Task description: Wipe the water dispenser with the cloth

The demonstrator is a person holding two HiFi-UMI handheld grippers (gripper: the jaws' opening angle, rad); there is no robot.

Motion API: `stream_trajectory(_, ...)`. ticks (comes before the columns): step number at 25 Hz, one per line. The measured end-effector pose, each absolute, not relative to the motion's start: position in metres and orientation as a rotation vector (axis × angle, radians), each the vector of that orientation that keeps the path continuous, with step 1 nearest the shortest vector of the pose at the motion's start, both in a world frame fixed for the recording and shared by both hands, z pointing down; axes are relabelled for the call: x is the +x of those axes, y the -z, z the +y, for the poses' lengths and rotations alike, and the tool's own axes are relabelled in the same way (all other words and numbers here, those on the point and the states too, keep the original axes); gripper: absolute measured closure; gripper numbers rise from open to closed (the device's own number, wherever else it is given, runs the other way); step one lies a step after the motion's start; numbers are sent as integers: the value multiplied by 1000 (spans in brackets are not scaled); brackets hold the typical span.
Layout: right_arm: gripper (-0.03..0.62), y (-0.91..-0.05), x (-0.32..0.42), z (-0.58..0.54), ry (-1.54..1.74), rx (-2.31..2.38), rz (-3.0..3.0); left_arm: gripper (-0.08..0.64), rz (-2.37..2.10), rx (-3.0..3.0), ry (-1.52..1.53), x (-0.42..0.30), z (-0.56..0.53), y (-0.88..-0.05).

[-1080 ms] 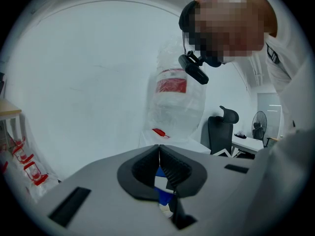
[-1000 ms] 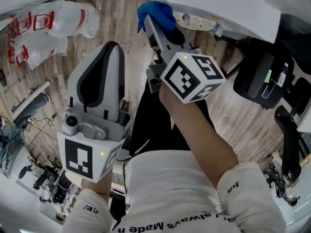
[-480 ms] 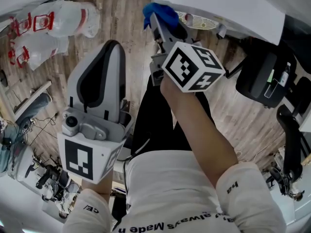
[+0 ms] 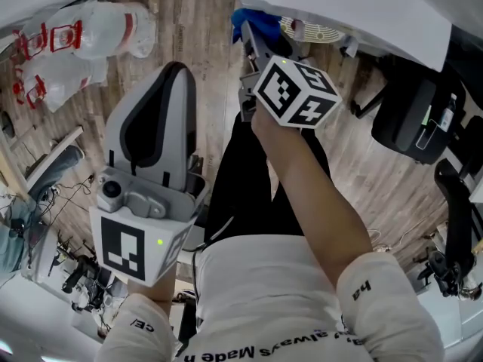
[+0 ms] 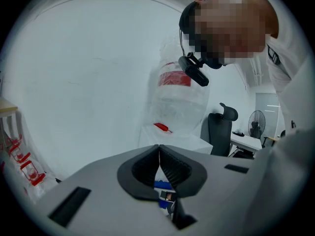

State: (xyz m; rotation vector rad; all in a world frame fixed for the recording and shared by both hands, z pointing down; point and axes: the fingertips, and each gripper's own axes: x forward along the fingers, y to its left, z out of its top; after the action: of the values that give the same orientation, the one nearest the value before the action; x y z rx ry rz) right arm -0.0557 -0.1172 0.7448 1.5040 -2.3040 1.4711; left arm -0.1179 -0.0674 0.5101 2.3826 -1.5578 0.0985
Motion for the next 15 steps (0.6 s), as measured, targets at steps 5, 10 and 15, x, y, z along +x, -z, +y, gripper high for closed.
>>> stream_trajectory(5,502,-770,-56,-120,-1421,1522,-2284,540,-1541,2383,-98,-119,-71,-515)
stream_trajectory(10,502,-799,-59,-122,-1444,1542,-2220,540,-1502,2399,-127,-123,-71,-522)
stream_trajectory(15,502,-830,-59,-122,-1453,1546,-2168,540,-1481,2413,-141,-126,-71,-526)
